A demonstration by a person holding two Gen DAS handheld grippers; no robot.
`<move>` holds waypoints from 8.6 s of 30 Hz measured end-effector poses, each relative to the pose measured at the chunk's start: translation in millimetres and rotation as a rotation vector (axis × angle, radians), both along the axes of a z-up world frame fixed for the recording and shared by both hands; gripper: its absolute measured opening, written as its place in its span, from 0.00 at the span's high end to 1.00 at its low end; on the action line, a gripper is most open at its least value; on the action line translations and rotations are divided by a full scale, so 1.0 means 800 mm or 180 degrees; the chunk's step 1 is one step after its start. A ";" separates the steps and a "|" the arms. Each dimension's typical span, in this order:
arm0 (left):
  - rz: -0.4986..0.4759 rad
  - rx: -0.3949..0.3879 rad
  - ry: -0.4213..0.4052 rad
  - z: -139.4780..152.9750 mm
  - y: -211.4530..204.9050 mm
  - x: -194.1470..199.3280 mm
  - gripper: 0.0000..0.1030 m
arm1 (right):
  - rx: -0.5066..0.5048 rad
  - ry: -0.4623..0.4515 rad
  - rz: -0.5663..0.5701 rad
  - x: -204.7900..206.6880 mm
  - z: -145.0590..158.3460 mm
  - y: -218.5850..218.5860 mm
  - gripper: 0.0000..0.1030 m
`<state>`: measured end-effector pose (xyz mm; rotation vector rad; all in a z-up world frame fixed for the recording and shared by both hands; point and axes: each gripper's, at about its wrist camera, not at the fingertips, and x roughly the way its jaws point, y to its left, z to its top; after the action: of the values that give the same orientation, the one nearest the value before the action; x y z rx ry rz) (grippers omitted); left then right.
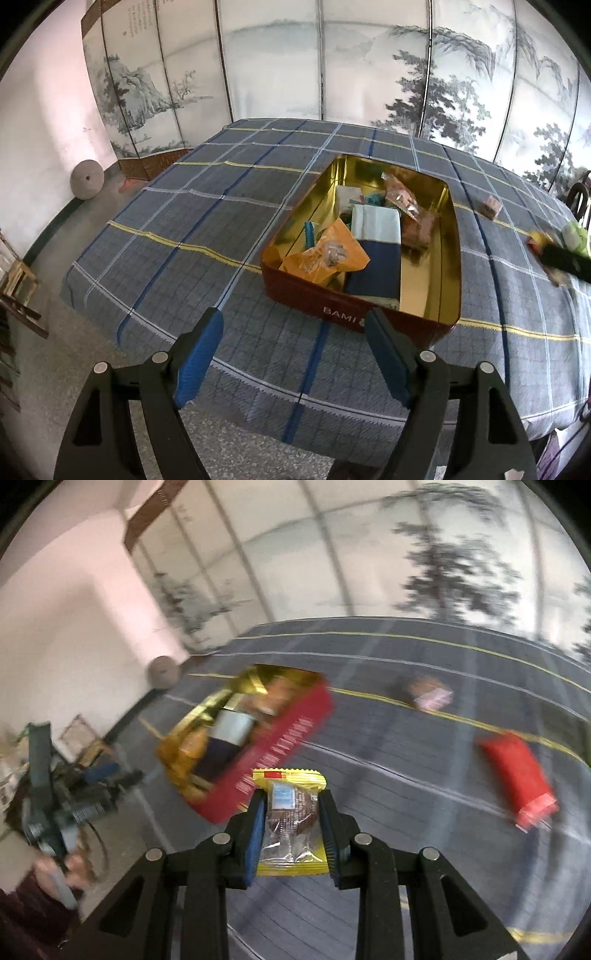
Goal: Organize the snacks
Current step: 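Carry the yellow-wrapped candy over the gold tin and open the right gripper, then grasp the small pink-wrapped cake from the tablecloth with the left gripper, then carry the pink cake toward the tin with left while right grasps the red packet, then lower the pink cake into the gold tin and open the left gripper, then carry the red snack packet over the gold tin and open the right gripper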
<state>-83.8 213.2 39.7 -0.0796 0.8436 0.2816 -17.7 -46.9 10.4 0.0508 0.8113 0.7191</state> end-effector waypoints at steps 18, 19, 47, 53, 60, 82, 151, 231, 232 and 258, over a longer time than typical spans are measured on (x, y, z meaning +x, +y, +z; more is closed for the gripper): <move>-0.0131 0.0169 -0.0011 -0.003 0.003 0.000 0.26 | -0.0150 0.0305 0.0209 0.066 -0.042 0.150 0.72; -0.0134 0.0176 0.0000 -0.005 0.002 0.001 0.26 | -0.0182 0.0304 0.0209 0.067 -0.044 0.152 0.72; -0.0283 0.0361 0.0173 -0.013 -0.019 0.008 0.25 | 0.0117 0.0031 -0.0086 0.024 -0.032 0.067 0.60; -0.0506 0.0470 0.0096 0.006 -0.045 0.017 0.21 | -0.0171 -0.0335 -0.0659 -0.014 -0.023 -0.045 0.52; -0.1205 0.0379 -0.0029 0.047 -0.121 0.073 0.14 | -0.0844 -0.0428 -0.1516 -0.013 -0.057 -0.194 0.44; -0.2858 0.0907 0.0793 -0.056 -0.341 0.397 0.11 | 0.0101 -0.0025 -0.1741 0.003 -0.089 -0.313 0.42; -0.0775 -0.0494 0.0085 0.053 -0.062 0.056 0.75 | -0.0235 0.0018 -0.0822 0.058 -0.087 -0.107 0.56; -0.0422 0.0240 -0.0020 0.018 -0.054 0.084 0.13 | -0.0056 -0.0014 -0.0369 0.046 -0.032 -0.001 0.56; -0.0412 0.0235 -0.0013 0.018 -0.051 0.084 0.13 | -0.0055 -0.0019 -0.0343 0.047 -0.029 0.007 0.56; -0.0138 0.0166 0.0096 -0.009 0.012 0.073 0.11 | 0.0009 0.0230 -0.0036 0.115 -0.021 0.160 0.56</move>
<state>-25.1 222.9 32.4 -0.0085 0.8664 0.2644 74.1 81.3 -6.4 0.0844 0.8786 0.7110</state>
